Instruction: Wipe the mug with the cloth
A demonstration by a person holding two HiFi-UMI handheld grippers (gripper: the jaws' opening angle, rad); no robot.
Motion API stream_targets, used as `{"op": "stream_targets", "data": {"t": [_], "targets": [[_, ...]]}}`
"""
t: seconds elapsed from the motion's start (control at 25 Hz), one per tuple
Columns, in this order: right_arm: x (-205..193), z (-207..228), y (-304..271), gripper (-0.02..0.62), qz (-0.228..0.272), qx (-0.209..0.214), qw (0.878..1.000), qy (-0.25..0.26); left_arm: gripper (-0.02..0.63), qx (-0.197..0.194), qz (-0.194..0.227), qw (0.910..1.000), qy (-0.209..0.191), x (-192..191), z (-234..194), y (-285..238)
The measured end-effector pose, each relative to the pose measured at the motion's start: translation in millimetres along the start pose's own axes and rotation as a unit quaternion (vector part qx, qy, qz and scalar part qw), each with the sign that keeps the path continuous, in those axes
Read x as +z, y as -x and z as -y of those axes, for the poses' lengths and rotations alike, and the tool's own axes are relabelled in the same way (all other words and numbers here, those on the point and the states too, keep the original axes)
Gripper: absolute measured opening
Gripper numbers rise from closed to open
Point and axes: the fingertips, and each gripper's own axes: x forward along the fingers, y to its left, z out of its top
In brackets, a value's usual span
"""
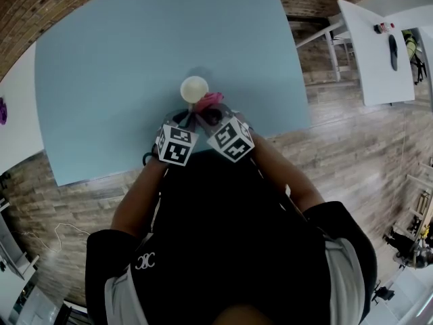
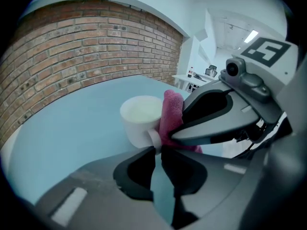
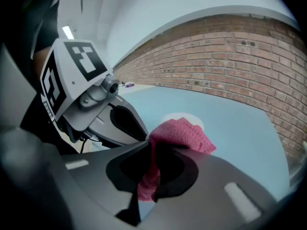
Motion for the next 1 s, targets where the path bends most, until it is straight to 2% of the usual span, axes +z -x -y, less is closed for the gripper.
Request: {"op": "stream_targets", "data": {"t": [0.16, 0.32, 0.44, 0.72, 0.76, 0.88, 1.0], "targets": [[-15, 2, -12, 0.036, -0.040, -0.008, 0.999, 0.020, 0.049, -0.005, -0.008, 0.9999, -0.012, -1, 2, -1], [-32, 10, -23, 0.037, -0.070, -0.013, 0.997, 0.001, 0.049, -0.016, -0.011, 0.9996, -0.019, -1, 4, -1], [-36, 16, -24, 0.035, -0.070, -0.016, 0.997, -0.029, 0.048, -0.027, -0.008, 0.9993, -0.025, -1, 8, -1], [-33, 29, -16, 0.036, -0.060, -0.034, 0.996, -0.055, 0.044, -0.055, -0.001, 0.9981, -0.029, -4, 27, -5], [-34, 31, -15, 0.037, -0.059, -0.036, 0.996, -0.057, 0.050, -0.056, 0.004, 0.9980, -0.027, -4, 29, -4], [-37, 36, -15, 0.036, -0.059, -0.041, 0.996, -0.053, 0.130, -0.049, 0.019, 0.9980, -0.034, -6, 27, 1], [-37, 39, -14, 0.036, -0.061, -0.045, 0.996, -0.052, 0.162, -0.033, 0.022, 0.9986, -0.036, -12, 11, 7]]}}
